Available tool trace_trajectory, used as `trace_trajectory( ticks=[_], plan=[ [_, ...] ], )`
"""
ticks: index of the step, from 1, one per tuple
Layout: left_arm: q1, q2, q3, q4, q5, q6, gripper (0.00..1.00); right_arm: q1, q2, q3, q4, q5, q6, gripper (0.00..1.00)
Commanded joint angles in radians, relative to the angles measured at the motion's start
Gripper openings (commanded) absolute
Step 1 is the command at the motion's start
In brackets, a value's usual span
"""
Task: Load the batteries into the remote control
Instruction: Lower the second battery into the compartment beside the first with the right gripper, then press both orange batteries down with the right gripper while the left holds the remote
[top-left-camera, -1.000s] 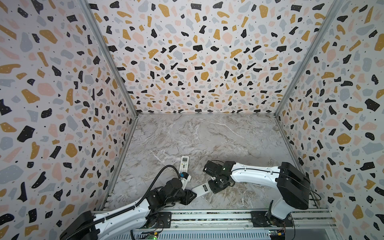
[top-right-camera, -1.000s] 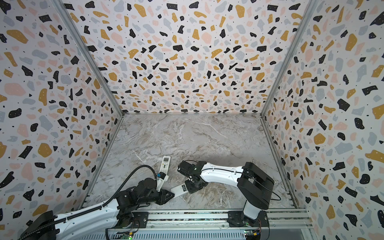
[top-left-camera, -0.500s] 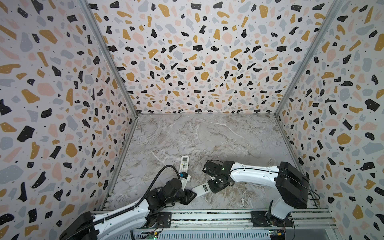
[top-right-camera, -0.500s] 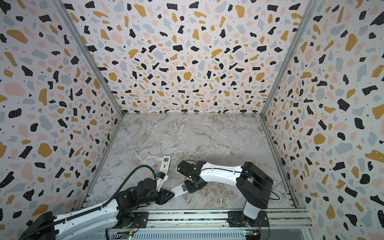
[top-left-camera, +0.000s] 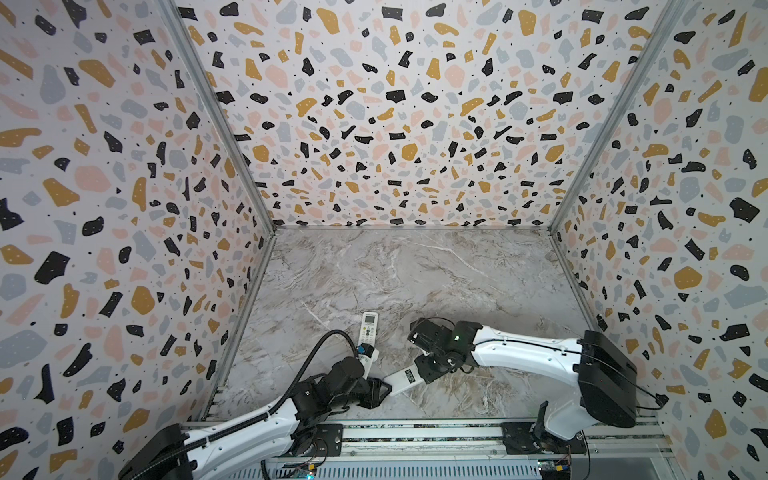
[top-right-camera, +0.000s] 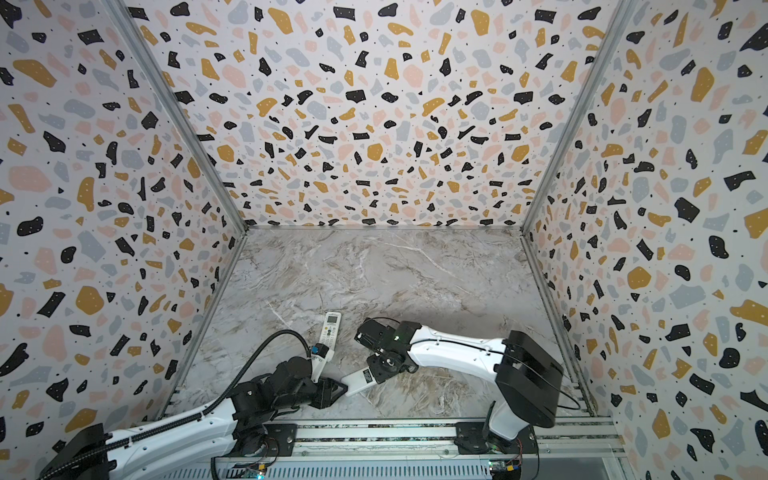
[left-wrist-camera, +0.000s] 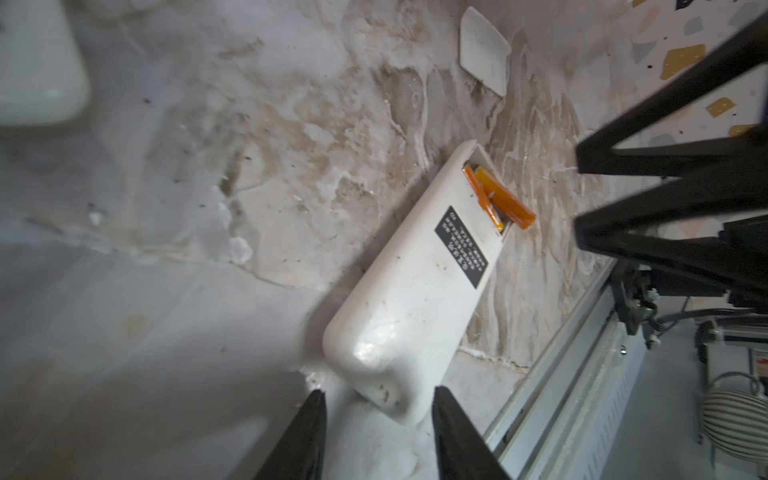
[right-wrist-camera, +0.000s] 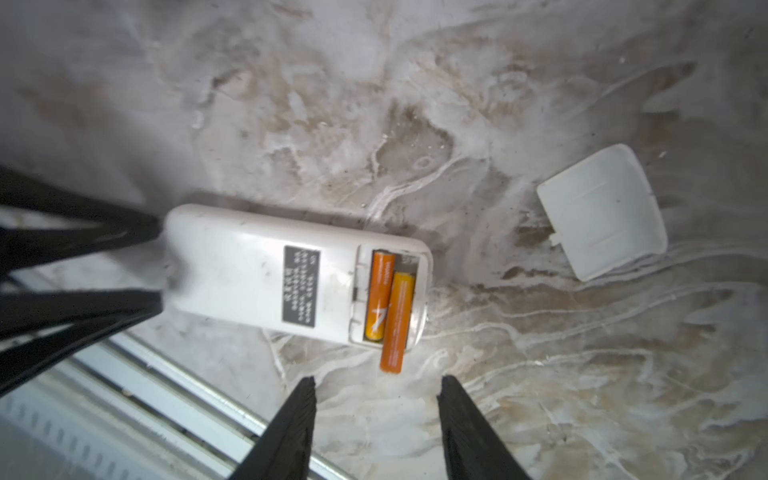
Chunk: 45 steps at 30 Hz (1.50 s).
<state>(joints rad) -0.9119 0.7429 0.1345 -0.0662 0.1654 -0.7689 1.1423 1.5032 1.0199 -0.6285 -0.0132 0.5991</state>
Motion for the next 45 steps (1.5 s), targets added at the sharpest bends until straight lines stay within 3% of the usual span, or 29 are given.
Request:
trace_trajectory(
  ticks=[1,7,12,19,32,45],
  plan=[
    [-0.001,0.002,0.063,-0.056,-0.096,0.023,0.60,0.079,-0.129,-0.089,0.080,0.056,-0.044,0.58],
    [-0.002,0.091,0.150,-0.051,-0.080,0.092,0.84,0.102,-0.214,-0.203,0.153,0.084,-0.090,0.59],
    [-0.001,0.192,0.234,-0.054,-0.072,0.147,0.87,0.103,-0.240,-0.250,0.210,0.096,-0.142,0.58],
    [-0.001,0.323,0.334,-0.089,-0.045,0.203,0.67,0.103,-0.227,-0.232,0.214,0.130,-0.327,0.52],
    [-0.002,0.374,0.292,-0.084,-0.008,0.191,0.59,0.067,-0.251,-0.250,0.233,0.087,-0.801,0.51],
    [-0.023,0.437,0.298,-0.099,-0.043,0.197,0.52,-0.002,-0.205,-0.305,0.279,0.033,-1.048,0.47]
  ],
)
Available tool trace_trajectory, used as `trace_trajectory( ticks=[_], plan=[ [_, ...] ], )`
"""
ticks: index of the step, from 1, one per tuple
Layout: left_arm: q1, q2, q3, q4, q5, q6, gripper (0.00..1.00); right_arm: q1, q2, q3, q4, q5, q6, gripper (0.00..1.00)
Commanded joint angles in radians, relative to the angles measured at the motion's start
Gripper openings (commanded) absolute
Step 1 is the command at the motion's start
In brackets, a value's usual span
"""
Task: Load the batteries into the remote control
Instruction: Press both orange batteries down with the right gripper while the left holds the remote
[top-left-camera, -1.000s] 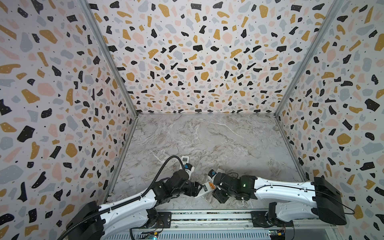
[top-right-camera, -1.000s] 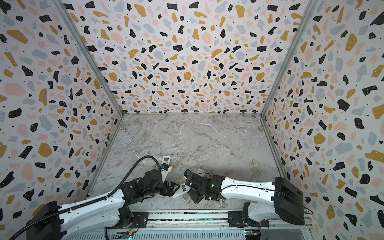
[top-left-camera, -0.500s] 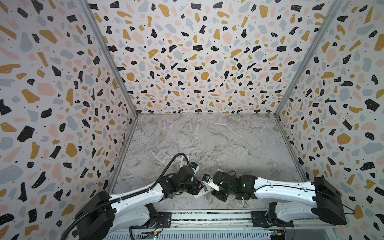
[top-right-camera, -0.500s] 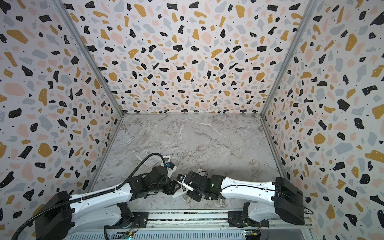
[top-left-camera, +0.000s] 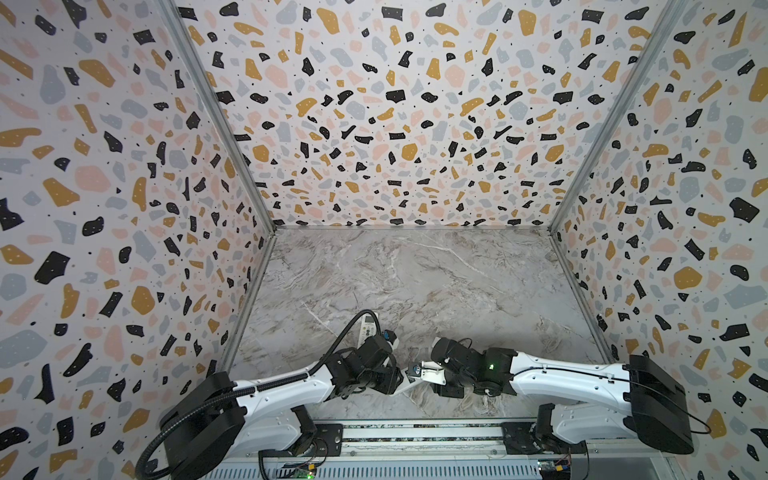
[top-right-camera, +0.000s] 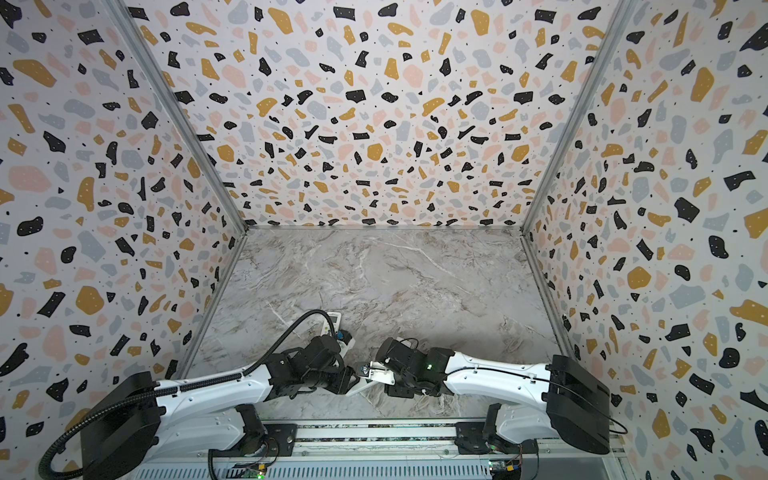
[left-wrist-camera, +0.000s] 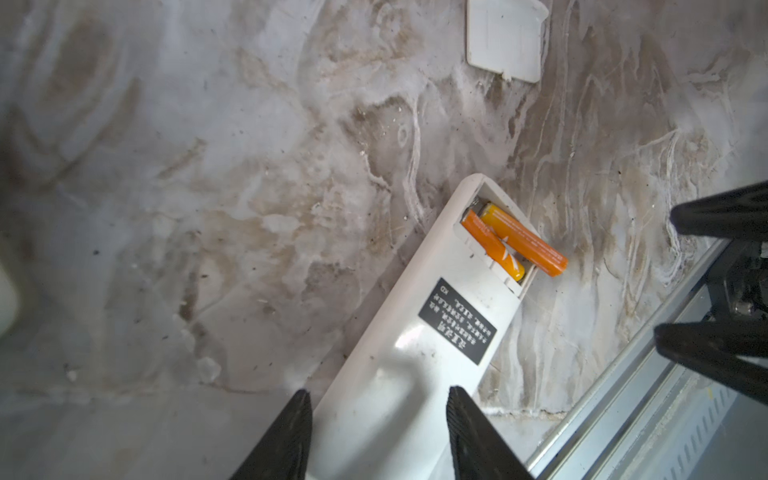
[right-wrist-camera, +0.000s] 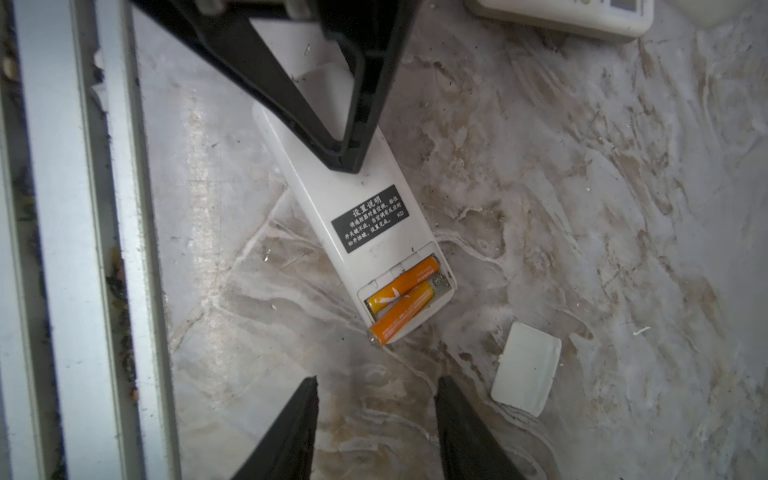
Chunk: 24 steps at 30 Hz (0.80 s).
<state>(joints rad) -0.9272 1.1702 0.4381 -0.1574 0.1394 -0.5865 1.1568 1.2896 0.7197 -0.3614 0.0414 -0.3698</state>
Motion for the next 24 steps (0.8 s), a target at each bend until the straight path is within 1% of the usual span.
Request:
trace_trajectory(
  ticks=[1,10,13,17,24],
  plan=[
    [-0.007,0.011,-0.006,-0.010,-0.021,0.015,0.52,-0.025,0.015,-0.002,0.018,-0.027,-0.094,0.47],
    [-0.008,0.037,0.001,-0.019,-0.040,0.014,0.49,-0.065,0.102,0.046,0.017,-0.081,-0.215,0.40],
    [-0.008,0.041,0.000,-0.019,-0.042,0.014,0.49,-0.065,0.116,0.050,0.019,-0.097,-0.234,0.38],
    [-0.008,0.052,-0.001,-0.014,-0.043,0.014,0.47,-0.066,0.132,0.063,0.028,-0.109,-0.260,0.32],
    [-0.007,0.053,-0.001,-0.016,-0.039,0.014,0.43,-0.066,0.141,0.081,0.047,-0.116,-0.288,0.28]
  ],
)
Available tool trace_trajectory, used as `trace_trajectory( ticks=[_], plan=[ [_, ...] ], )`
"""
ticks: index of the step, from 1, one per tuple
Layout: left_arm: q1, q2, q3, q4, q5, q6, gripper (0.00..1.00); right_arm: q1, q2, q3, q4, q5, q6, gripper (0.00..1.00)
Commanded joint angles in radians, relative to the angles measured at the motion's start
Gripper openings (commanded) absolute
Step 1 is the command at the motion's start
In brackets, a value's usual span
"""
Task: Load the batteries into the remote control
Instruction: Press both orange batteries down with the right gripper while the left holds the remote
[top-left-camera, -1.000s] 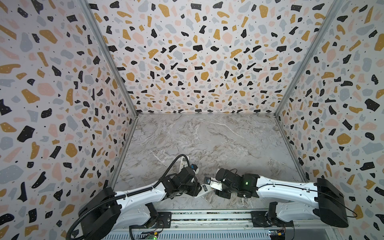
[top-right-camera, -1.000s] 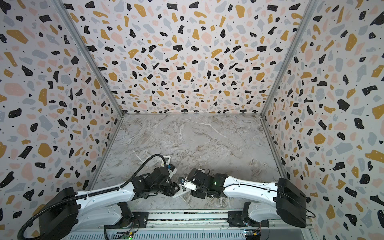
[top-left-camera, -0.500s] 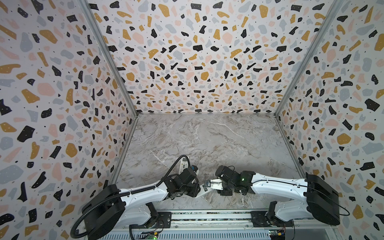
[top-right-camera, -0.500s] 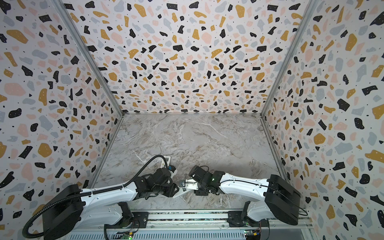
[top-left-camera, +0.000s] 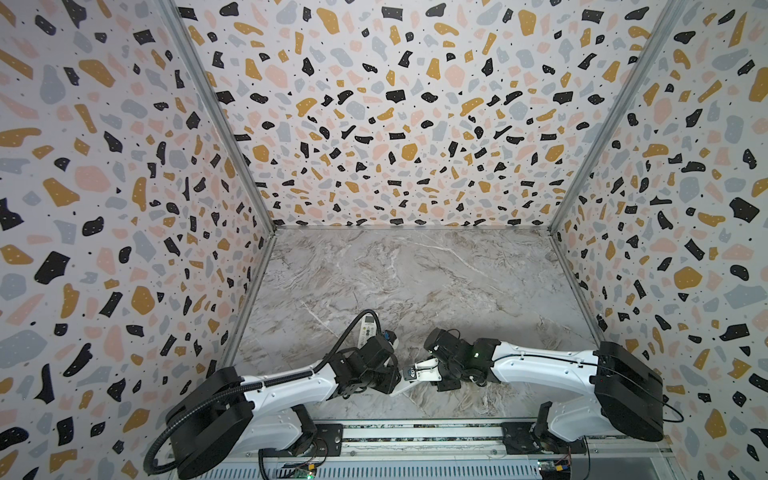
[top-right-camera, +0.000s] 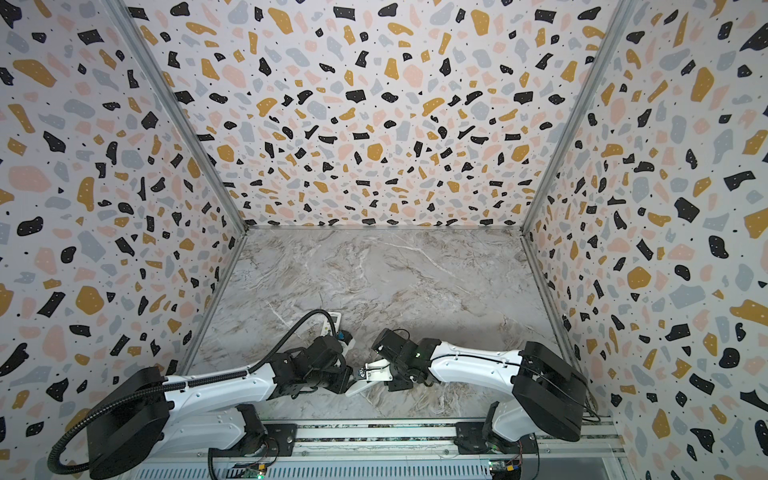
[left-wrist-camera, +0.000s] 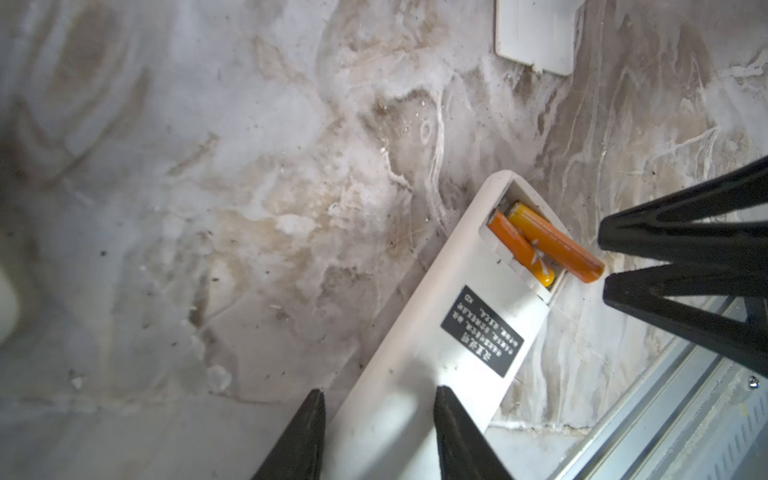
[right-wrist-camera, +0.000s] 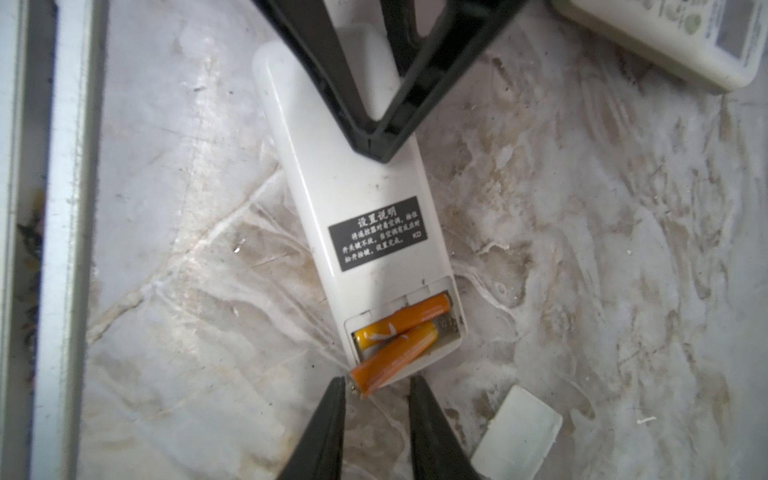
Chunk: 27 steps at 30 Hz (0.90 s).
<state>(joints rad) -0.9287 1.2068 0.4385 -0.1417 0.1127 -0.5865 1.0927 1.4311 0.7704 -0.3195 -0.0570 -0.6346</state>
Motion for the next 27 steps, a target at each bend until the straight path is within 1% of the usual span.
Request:
trace_trajectory(
  ticks=[1,6,13,21,27],
  plan=[
    [-0.006,0.016,-0.001,-0.031,-0.011,0.014,0.43,-0.003,0.004,0.030,0.006,-0.019,-0.025,0.27],
    [-0.006,0.014,-0.003,-0.031,-0.013,0.013,0.40,-0.008,0.033,0.040,-0.008,-0.033,-0.035,0.24],
    [-0.007,0.020,-0.004,-0.029,-0.015,0.013,0.40,-0.015,0.020,0.043,-0.039,-0.049,-0.040,0.24],
    [-0.007,0.022,-0.004,-0.029,-0.016,0.013,0.40,-0.031,0.054,0.048,-0.042,-0.048,-0.061,0.22],
    [-0.006,0.028,-0.003,-0.029,-0.016,0.013,0.39,-0.039,0.067,0.049,-0.035,-0.056,-0.078,0.19]
  ],
)
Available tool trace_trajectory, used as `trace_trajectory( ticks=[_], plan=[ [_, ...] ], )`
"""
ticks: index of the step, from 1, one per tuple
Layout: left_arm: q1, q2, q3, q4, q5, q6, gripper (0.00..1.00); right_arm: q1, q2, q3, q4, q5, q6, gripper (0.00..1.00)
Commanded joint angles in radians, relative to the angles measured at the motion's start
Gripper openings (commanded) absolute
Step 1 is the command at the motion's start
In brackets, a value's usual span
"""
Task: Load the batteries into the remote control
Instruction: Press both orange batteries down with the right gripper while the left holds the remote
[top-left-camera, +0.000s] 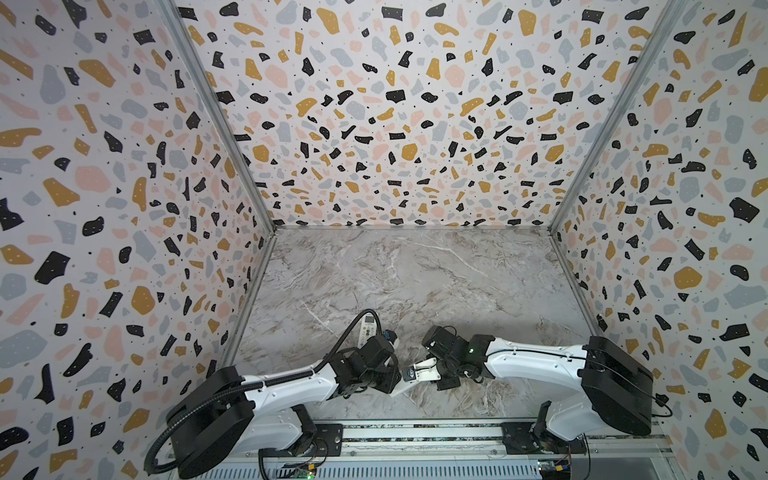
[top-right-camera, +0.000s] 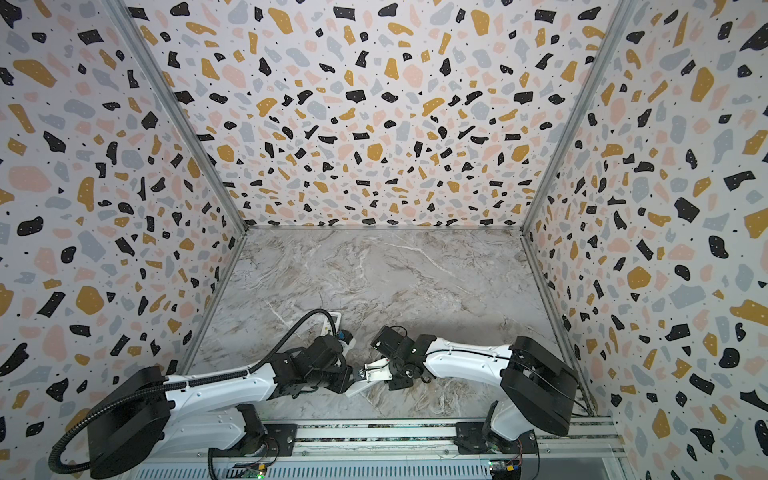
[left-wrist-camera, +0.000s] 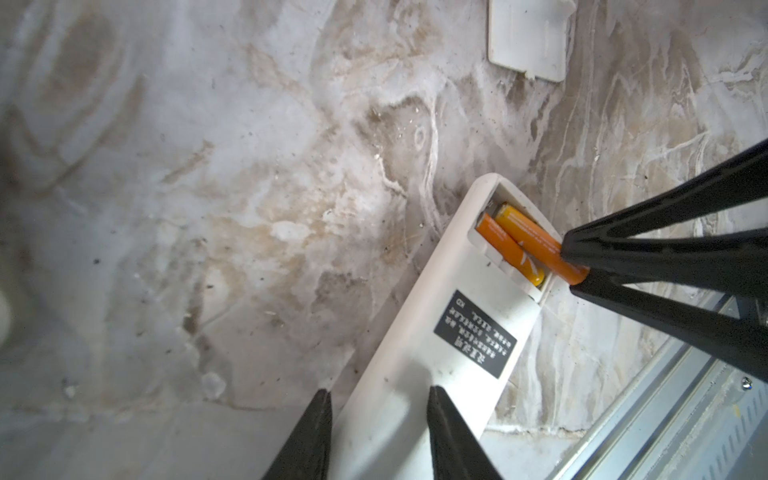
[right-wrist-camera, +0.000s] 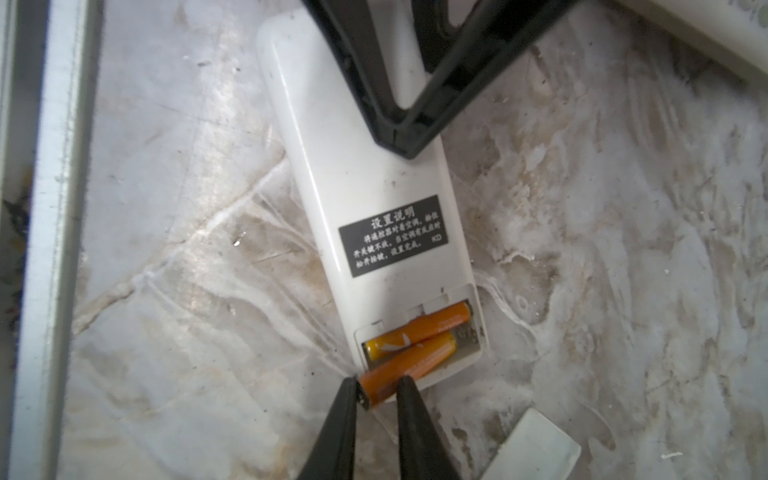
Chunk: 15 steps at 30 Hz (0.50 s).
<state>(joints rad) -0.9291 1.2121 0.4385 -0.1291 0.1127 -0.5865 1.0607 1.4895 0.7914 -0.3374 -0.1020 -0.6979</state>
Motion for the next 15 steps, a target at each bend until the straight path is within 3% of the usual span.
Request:
trace_trajectory(
  ticks=[1,15],
  plan=[
    [-0.005,0.025,-0.002,-0.042,-0.016,0.013,0.39,-0.006,0.010,0.028,-0.015,-0.014,-0.017,0.18],
    [-0.006,0.034,-0.001,-0.044,-0.021,0.014,0.38,-0.025,0.051,0.030,0.025,-0.026,-0.043,0.12]
  ],
)
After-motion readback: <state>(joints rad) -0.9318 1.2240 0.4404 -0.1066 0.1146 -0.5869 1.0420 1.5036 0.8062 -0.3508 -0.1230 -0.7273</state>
